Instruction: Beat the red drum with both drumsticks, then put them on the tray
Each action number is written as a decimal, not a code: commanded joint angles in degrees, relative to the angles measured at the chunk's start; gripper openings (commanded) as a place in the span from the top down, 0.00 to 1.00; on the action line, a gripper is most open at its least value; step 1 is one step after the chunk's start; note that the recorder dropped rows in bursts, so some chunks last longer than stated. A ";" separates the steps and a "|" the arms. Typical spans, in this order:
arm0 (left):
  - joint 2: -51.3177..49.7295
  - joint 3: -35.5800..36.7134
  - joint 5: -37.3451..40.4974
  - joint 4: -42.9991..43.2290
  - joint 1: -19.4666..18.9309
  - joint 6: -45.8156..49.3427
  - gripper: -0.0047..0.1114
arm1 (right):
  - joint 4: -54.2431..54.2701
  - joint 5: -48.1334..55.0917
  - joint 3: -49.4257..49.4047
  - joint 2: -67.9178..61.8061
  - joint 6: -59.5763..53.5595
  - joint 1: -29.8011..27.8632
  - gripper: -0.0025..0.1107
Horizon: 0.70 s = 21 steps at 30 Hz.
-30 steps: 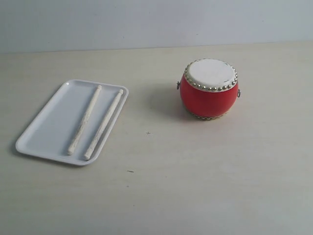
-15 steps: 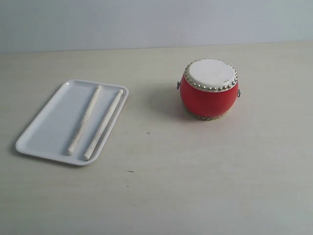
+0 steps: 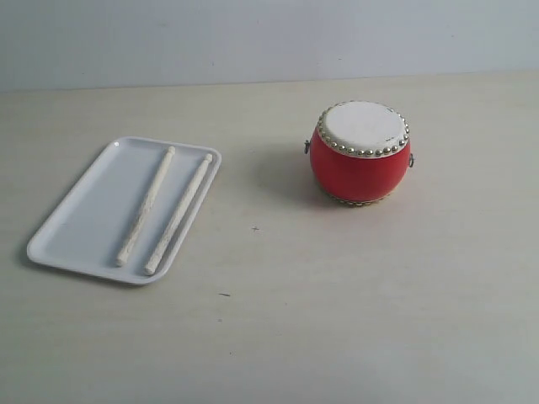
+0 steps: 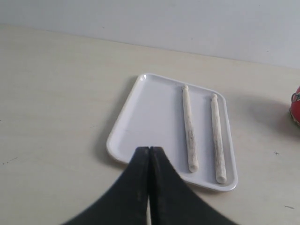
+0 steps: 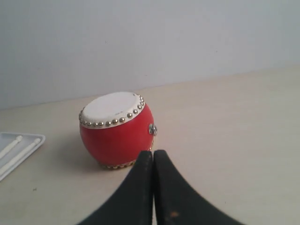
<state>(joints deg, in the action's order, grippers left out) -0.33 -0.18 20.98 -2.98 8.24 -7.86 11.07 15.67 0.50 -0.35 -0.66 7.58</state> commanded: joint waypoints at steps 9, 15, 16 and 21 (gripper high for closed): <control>0.33 0.18 -0.38 -0.45 -0.25 0.36 0.96 | -2.05 5.25 -0.24 0.35 -1.35 -0.42 0.98; 0.33 0.18 -0.38 -0.45 -0.25 0.36 0.96 | -3.92 4.89 -0.24 0.35 -1.75 -1.79 0.98; 0.33 0.18 -0.38 -0.45 -0.25 0.36 0.96 | -3.92 4.98 -0.24 0.35 -1.75 -2.52 0.98; 0.33 0.18 -0.38 -0.45 -0.25 0.36 0.96 | -3.19 5.25 -0.24 0.35 -1.65 -5.38 0.98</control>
<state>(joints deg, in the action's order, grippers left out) -0.33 -0.18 20.98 -2.98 8.24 -7.86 7.82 20.83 0.50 -0.35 -1.90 3.42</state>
